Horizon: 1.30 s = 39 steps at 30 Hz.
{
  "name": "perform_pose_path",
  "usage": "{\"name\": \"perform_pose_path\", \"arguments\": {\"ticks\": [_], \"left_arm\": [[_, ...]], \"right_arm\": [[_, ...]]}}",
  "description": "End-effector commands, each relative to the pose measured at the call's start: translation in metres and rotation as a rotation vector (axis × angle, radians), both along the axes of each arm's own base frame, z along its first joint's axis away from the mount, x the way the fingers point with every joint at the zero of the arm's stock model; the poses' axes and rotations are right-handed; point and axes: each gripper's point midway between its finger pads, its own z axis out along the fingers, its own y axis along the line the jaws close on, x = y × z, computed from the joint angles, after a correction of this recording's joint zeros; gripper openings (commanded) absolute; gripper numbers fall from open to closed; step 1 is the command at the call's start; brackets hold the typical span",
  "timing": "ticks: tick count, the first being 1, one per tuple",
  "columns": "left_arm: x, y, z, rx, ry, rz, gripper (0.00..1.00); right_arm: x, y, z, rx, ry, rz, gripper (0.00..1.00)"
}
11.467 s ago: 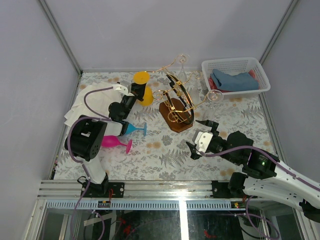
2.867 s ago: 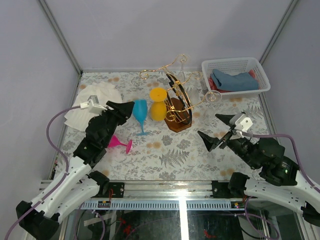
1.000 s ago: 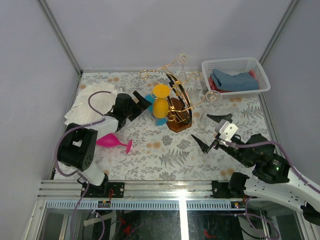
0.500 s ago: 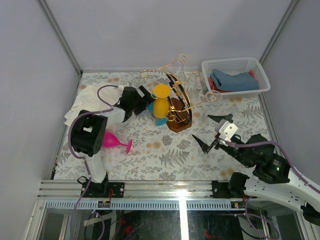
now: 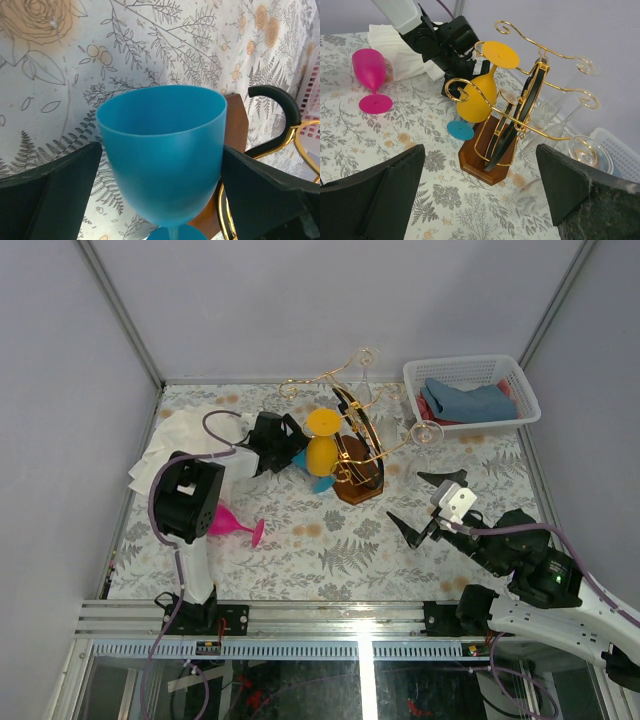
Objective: Place the wine glass upside down on the wine glass rack
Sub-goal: Pick up the wine glass at the center of the board.
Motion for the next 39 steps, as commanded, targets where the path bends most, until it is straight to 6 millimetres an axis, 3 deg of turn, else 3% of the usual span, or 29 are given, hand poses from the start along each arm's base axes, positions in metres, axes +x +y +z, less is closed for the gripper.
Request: {"name": "perform_pose_path", "arguments": {"ticks": [1, 6, 11, 15, 19, 27, 28, 32, 39], "left_arm": [[0.005, 0.0, -0.009, 0.042, 0.028, 0.039, 1.0], [0.003, 0.004, -0.019, 0.056, 0.055, 0.06, 0.98], [-0.005, 0.011, -0.017, 0.072, 0.035, 0.071, 0.79], [-0.012, 0.026, -0.004, 0.102, 0.004, 0.102, 0.68], [-0.027, 0.048, 0.013, 0.134, -0.028, 0.147, 0.67], [-0.083, 0.075, 0.057, 0.125, -0.136, 0.182, 0.67], [-0.09, 0.077, 0.072, 0.106, -0.171, 0.188, 0.67], [-0.119, 0.079, 0.099, 0.057, -0.234, 0.159, 0.66], [-0.163, 0.051, 0.143, -0.075, -0.311, -0.028, 0.64]], "right_arm": [[0.001, -0.011, 0.025, 0.075, -0.023, -0.038, 0.99], [0.001, -0.015, 0.027, 0.081, -0.026, -0.047, 1.0], [0.001, -0.018, 0.027, 0.08, -0.028, -0.056, 0.99], [0.0, -0.02, 0.027, 0.086, -0.028, -0.061, 1.0], [0.001, -0.023, 0.027, 0.09, -0.027, -0.069, 0.99], [0.001, -0.029, 0.025, 0.068, -0.072, -0.08, 0.99], [-0.001, -0.026, 0.028, 0.072, -0.09, -0.06, 0.99], [-0.009, -0.008, 0.03, 0.008, -0.135, 0.049, 0.99], [-0.032, 0.056, 0.018, -0.184, -0.167, 0.384, 0.99]]}}
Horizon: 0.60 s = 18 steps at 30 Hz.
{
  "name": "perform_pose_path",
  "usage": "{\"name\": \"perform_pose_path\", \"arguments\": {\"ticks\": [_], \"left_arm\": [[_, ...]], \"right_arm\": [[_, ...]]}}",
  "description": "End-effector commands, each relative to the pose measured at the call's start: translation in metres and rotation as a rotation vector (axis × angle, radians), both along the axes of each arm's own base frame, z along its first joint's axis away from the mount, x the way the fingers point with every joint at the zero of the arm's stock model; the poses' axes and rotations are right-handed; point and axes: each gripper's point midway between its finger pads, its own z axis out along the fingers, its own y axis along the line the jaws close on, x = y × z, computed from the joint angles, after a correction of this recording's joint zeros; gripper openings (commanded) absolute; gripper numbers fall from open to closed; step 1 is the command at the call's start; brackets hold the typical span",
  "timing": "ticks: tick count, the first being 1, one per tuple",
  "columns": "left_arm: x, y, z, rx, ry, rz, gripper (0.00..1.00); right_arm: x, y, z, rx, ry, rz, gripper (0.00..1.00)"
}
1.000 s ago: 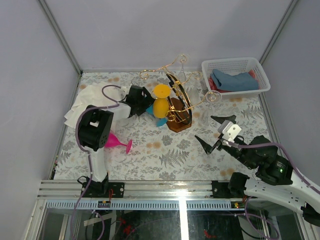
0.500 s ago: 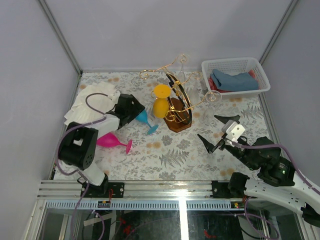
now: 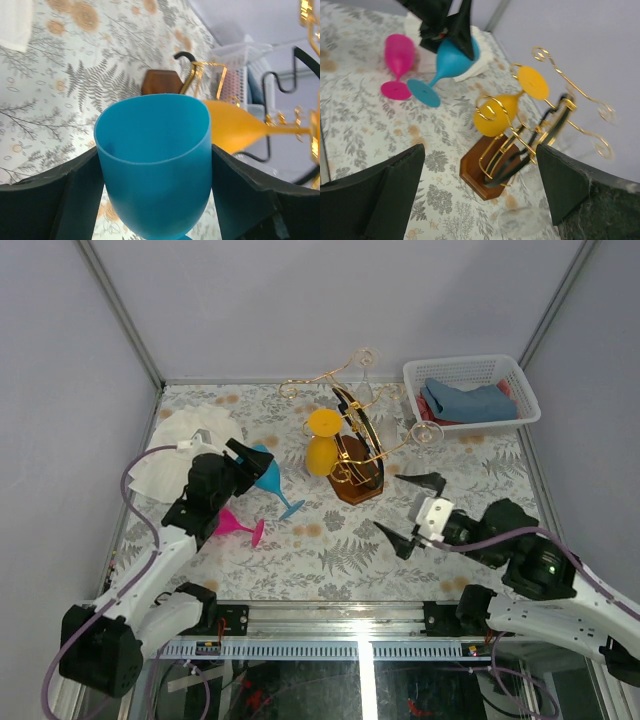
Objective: Place the wine glass upside down on the wine glass rack
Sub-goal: Pick up the wine glass at the center of the board.
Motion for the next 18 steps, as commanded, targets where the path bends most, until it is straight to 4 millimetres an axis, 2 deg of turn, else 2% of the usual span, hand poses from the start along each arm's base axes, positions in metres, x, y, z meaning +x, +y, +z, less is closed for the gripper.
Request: {"name": "perform_pose_path", "arguments": {"ticks": [1, 4, 7, 9, 14, 16, 18], "left_arm": [[-0.031, -0.017, 0.012, -0.03, -0.012, -0.148, 0.64], [-0.047, -0.022, 0.022, -0.037, -0.026, -0.205, 0.64], [-0.058, -0.024, 0.029, -0.035, -0.032, -0.245, 0.64], [-0.064, -0.024, 0.032, -0.03, -0.034, -0.257, 0.64], [-0.076, -0.015, 0.035, 0.012, -0.028, -0.251, 0.64], [-0.079, -0.012, 0.038, 0.037, -0.028, -0.25, 0.64], [-0.081, -0.009, 0.04, 0.057, -0.027, -0.252, 0.65]], "right_arm": [[-0.022, 0.045, 0.007, -0.087, -0.064, 0.267, 0.98], [-0.029, 0.07, 0.002, -0.114, -0.057, 0.367, 0.93], [-0.025, 0.087, 0.004, -0.133, -0.058, 0.377, 0.89], [-0.003, 0.09, 0.012, -0.133, -0.026, 0.257, 0.85], [0.045, 0.08, 0.047, -0.043, 0.127, -0.08, 0.67], [0.053, 0.08, 0.047, -0.053, 0.174, -0.14, 0.64], [0.062, 0.082, 0.039, -0.093, 0.202, -0.195, 0.64]]}}
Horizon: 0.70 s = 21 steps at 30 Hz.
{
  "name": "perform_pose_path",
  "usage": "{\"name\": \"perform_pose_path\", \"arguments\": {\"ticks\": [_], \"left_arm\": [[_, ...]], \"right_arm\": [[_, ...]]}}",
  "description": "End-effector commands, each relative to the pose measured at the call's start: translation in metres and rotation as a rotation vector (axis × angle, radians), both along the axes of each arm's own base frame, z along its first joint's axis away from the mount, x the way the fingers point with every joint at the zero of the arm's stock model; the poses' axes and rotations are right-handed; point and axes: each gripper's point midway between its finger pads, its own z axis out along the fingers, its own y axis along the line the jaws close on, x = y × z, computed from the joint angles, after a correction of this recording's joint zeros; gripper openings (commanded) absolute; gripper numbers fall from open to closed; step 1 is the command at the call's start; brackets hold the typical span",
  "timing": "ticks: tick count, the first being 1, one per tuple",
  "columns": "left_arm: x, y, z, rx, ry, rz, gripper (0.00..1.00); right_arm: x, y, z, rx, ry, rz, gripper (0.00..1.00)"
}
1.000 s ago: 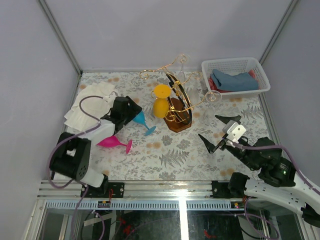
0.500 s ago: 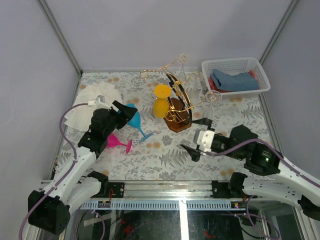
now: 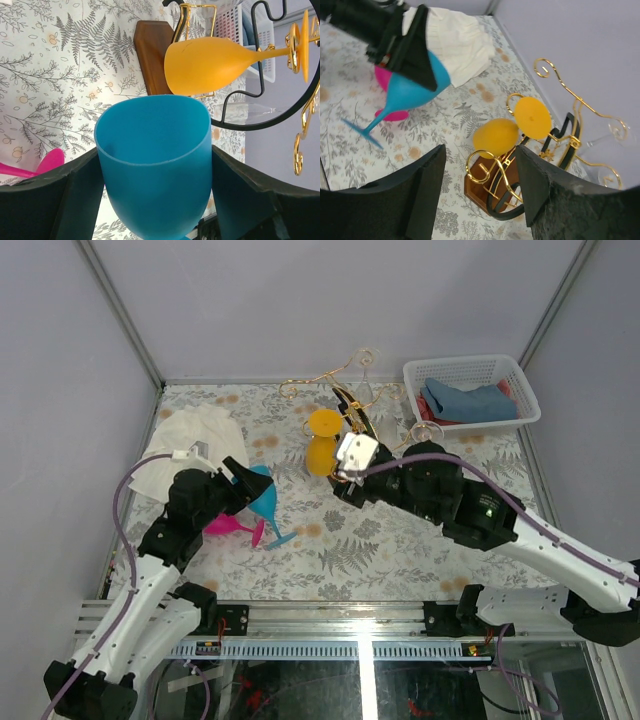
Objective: Place the wine glass upside down on the wine glass rack
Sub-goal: Pick up the wine glass at the center of the board, then turn the wine glass upside down at the wine rack.
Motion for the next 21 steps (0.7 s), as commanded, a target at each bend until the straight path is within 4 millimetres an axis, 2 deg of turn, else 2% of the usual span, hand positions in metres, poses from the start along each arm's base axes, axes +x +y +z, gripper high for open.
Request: {"name": "perform_pose_path", "arguments": {"ticks": [1, 7, 8, 9, 11, 15, 17, 19, 21], "left_arm": [[-0.009, 0.003, 0.016, 0.055, -0.03, -0.036, 0.65], [-0.012, 0.006, 0.022, 0.085, -0.041, -0.044, 0.64], [-0.012, 0.006, 0.024, 0.086, -0.043, -0.044, 0.64], [-0.012, 0.006, 0.025, 0.084, -0.042, -0.044, 0.64], [-0.011, 0.004, 0.029, 0.077, -0.047, -0.049, 0.64], [-0.011, -0.001, 0.04, 0.053, -0.081, -0.076, 0.64], [-0.012, -0.007, 0.042, 0.038, -0.09, -0.106, 0.64], [-0.013, -0.011, 0.043, 0.025, -0.091, -0.128, 0.63], [-0.014, -0.014, 0.045, 0.012, -0.096, -0.145, 0.63]], "right_arm": [[0.03, -0.015, 0.008, 0.005, 0.078, -0.246, 0.64], [0.071, -0.02, 0.01, 0.015, 0.229, -0.347, 0.54], [0.075, -0.019, 0.005, 0.021, 0.268, -0.35, 0.5], [0.074, -0.015, 0.009, 0.039, 0.29, -0.331, 0.48], [0.057, 0.002, 0.001, 0.015, 0.337, -0.189, 0.48], [-0.008, 0.022, -0.017, -0.001, 0.371, 0.211, 0.58], [-0.033, 0.027, -0.019, 0.017, 0.3, 0.332, 0.59], [-0.062, 0.038, -0.034, -0.008, 0.183, 0.425, 0.61], [-0.081, 0.046, -0.042, -0.022, 0.098, 0.489, 0.64]]}}
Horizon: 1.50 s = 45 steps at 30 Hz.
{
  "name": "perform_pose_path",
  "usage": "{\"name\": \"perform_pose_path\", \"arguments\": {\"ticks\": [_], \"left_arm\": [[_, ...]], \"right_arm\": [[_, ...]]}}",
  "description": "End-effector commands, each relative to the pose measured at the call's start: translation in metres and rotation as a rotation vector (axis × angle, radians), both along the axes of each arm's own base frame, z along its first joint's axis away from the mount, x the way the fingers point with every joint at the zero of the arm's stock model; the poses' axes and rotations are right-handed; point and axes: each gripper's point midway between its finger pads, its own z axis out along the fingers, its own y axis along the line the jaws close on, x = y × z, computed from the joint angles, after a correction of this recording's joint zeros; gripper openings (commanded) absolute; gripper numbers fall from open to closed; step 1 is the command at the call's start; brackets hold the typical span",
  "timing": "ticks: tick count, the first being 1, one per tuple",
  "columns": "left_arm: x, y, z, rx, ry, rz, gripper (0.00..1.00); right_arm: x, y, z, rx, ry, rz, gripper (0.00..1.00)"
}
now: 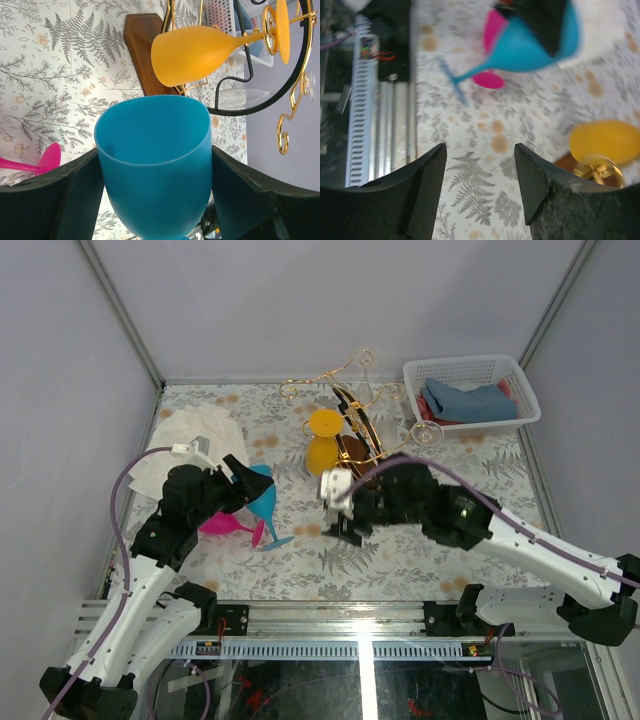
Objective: Place the wine glass upside down on the wine glass rack
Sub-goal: Turn the wine glass upside down at the wine rack.
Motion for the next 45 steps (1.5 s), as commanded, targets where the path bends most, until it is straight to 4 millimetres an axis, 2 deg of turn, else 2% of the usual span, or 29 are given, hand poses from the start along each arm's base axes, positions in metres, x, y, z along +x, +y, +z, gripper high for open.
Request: {"name": "perform_pose_path", "arguments": {"ticks": [1, 5, 10, 17, 20, 24, 29, 33, 35, 40, 45], "left_arm": [[-0.002, -0.014, 0.024, -0.046, -0.078, -0.086, 0.63], [-0.007, -0.018, 0.028, -0.07, -0.106, -0.111, 0.63], [-0.012, -0.023, 0.028, -0.078, -0.124, -0.157, 0.63], [-0.017, -0.029, 0.03, -0.095, -0.142, -0.204, 0.63], [-0.019, -0.03, 0.032, -0.104, -0.146, -0.214, 0.63], [-0.021, -0.032, 0.033, -0.116, -0.147, -0.226, 0.63], [-0.024, -0.032, 0.03, -0.12, -0.144, -0.225, 0.64], [-0.025, -0.031, 0.03, -0.127, -0.158, -0.22, 0.7], [-0.026, -0.03, 0.031, -0.125, -0.166, -0.216, 0.78], [-0.028, -0.026, 0.035, -0.121, -0.194, -0.206, 0.99], [-0.029, -0.021, 0.042, -0.083, -0.224, -0.196, 1.0]], "right_arm": [[-0.059, 0.032, 0.018, 0.134, -0.208, 0.291, 0.65], [-0.056, 0.046, -0.002, 0.12, -0.231, 0.255, 0.72], [-0.067, 0.067, -0.021, 0.143, -0.217, 0.276, 0.72], [-0.079, 0.09, -0.043, 0.112, -0.19, 0.315, 0.66], [-0.075, 0.097, -0.053, 0.081, -0.19, 0.297, 0.62], [-0.065, 0.101, -0.063, 0.043, -0.188, 0.247, 0.51], [-0.057, 0.102, -0.066, 0.03, -0.164, 0.183, 0.28], [-0.059, 0.099, -0.061, 0.064, -0.12, 0.15, 0.08], [-0.061, 0.096, -0.059, 0.084, -0.094, 0.138, 0.0], [-0.064, 0.085, -0.054, 0.128, -0.044, 0.092, 0.0], [-0.062, 0.069, -0.05, 0.167, -0.01, 0.028, 0.0]]}}
